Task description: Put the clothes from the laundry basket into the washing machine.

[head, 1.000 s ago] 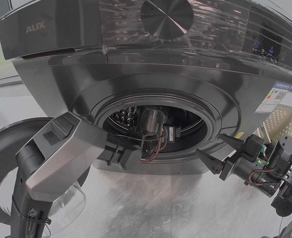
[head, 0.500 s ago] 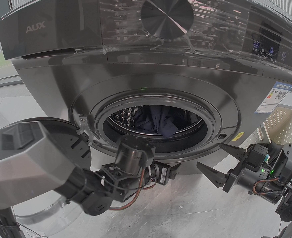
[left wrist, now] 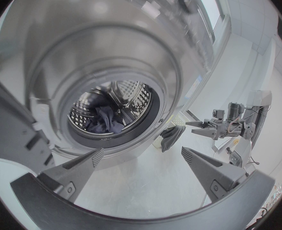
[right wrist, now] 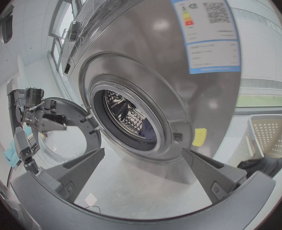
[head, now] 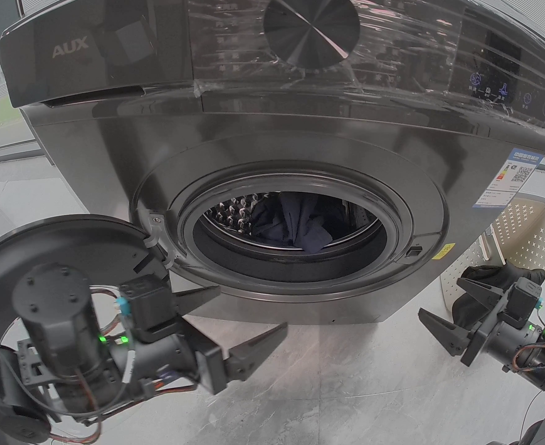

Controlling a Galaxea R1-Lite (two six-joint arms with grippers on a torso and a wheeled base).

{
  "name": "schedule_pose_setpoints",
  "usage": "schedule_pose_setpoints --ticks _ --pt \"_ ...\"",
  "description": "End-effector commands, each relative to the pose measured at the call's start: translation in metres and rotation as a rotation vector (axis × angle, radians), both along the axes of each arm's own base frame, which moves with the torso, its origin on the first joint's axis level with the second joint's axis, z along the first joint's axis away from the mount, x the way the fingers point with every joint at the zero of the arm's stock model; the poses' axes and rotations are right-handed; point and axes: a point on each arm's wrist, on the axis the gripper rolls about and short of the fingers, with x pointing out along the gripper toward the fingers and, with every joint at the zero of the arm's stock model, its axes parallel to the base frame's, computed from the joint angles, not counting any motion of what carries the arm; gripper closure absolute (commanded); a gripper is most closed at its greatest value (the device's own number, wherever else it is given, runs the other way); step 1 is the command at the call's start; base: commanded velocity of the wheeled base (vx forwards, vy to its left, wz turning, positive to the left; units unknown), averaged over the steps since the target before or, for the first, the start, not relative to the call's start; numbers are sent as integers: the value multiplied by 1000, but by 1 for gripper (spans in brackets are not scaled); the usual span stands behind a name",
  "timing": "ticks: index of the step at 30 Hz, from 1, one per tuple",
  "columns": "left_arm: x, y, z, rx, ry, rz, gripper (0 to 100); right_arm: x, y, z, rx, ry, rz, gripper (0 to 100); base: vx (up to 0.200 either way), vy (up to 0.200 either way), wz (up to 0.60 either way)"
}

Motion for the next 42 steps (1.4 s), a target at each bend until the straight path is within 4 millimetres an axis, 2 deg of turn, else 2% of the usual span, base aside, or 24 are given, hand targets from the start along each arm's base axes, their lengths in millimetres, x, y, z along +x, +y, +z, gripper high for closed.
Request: schedule_pose_setpoints --ticks 1,5,7,11,13,16,17,19,23,26,32,36,42 --pt "-43 66 18 -85 -138 58 0 -33 -37 17 29 -68 -130 0 -200 0 0" --pt "-60 90 13 -59 -184 103 0 -52 -52 18 14 -51 -192 0 -200 0 0" --pt "-70 105 9 -30 -223 131 0 -68 -61 20 13 -53 -229 0 -200 0 0" --pt "-81 118 13 -55 -262 134 0 -87 -71 28 14 -66 -306 0 -200 0 0" --pt "-88 127 11 -52 -275 167 0 -107 -79 34 15 -73 -366 0 -200 0 0" --pt "-96 136 2 -39 -274 213 0 -126 -83 27 10 -64 -412 0 -200 0 0" --pt "-96 136 2 -39 -274 213 0 -126 -83 27 10 -64 -412 0 -200 0 0" --pt "-107 145 -9 -48 -291 248 0 -142 -86 16 12 -79 -444 0 -200 0 0" --pt "-118 155 -18 -56 -322 318 0 -152 -86 11 22 -113 -467 0 -200 0 0" --pt "-129 162 -25 -43 -332 397 0 -155 -86 7 26 -128 -482 0 0 0 0" --pt "-165 169 -58 -12 -343 525 0 -160 -85 -46 17 -121 -526 0 0 0 0" --pt "-175 167 -77 37 -315 602 0 -162 -85 -53 -13 -98 -561 0 0 0 0" --pt "-175 168 -79 1 -270 632 0 -162 -85 -53 -9 -97 -563 0 0 0 0"
